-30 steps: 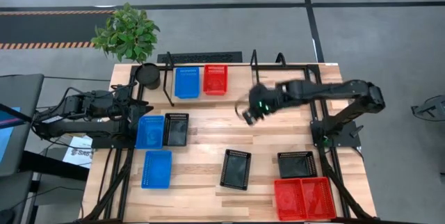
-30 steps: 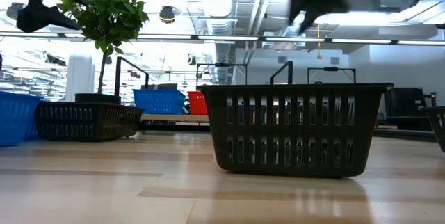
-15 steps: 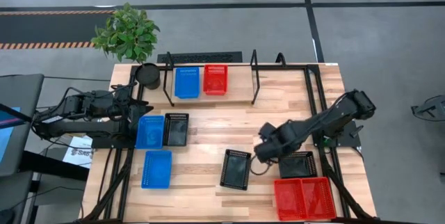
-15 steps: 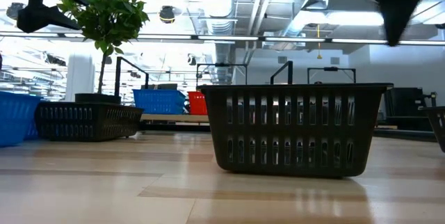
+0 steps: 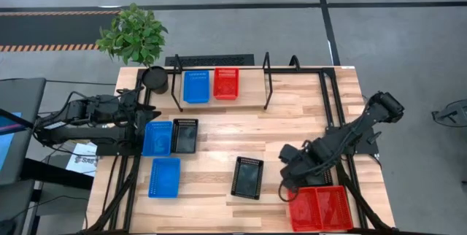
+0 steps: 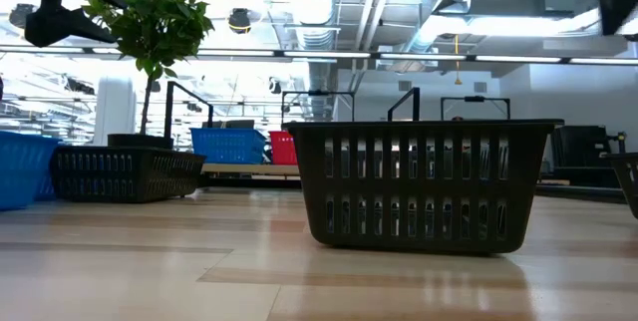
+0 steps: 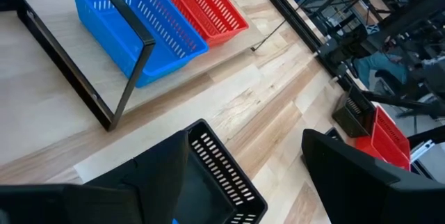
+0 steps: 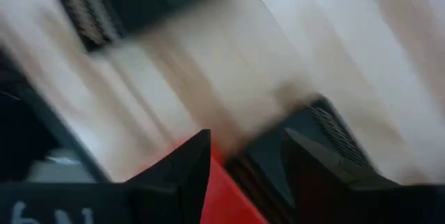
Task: Stack baskets on shelf by color
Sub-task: Stack the left red bin on the red bin on the shelf
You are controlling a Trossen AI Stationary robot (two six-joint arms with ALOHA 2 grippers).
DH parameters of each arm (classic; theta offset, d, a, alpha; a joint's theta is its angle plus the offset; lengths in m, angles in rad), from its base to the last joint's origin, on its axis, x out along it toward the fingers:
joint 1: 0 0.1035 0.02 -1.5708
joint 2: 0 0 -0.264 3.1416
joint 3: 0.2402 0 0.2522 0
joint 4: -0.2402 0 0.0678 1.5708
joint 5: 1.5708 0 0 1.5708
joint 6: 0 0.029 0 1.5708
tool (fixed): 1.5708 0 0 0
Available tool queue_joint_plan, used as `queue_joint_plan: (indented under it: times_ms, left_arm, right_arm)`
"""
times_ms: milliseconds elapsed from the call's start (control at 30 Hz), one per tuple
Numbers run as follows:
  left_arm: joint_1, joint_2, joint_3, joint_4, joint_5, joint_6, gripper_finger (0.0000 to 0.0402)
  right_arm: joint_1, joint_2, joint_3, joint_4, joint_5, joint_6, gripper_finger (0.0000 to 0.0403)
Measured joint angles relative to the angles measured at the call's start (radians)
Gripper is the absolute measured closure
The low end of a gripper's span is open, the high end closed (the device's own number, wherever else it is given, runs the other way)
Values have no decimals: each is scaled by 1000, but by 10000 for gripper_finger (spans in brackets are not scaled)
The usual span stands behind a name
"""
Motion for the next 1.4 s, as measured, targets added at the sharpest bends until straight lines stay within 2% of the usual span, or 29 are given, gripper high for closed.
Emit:
queue_joint_plan:
  times_ms: [100,200,267,333,467,633,733,800,933,1067,1400]
  left_arm:
    - [0,0,0,0,-1,0,132]
    - [0,0,0,1,-1,0,132]
    - [0,0,0,1,-1,0,132]
    - [0,0,0,1,0,-1,132]
    - [0,0,0,-3,6,-1,132]
    - [0,0,0,-4,5,10,132]
    - [0,0,0,-5,7,10,132]
    - [0,0,0,-5,6,19,132]
    - [0,0,0,-5,-11,25,132]
    - [0,0,0,-5,-14,25,132]
    - [0,0,0,-6,-20,1,132]
  right_arm:
    - [-27,14,-2,151,36,-22,199]
    - [-80,45,-2,308,41,-141,198]
    - [-119,69,-2,387,17,-226,199]
    - [-153,88,-2,419,-55,-277,202]
    - [-150,103,-2,309,-208,-234,207]
    - [-3,103,-2,117,-211,-87,208]
    - [86,103,-2,85,-208,37,205]
    - [140,103,-2,84,-163,47,203]
    - [215,103,-8,84,-36,-25,205]
    - [193,103,-40,76,-56,-95,212]
    - [117,103,-102,139,-60,-401,213]
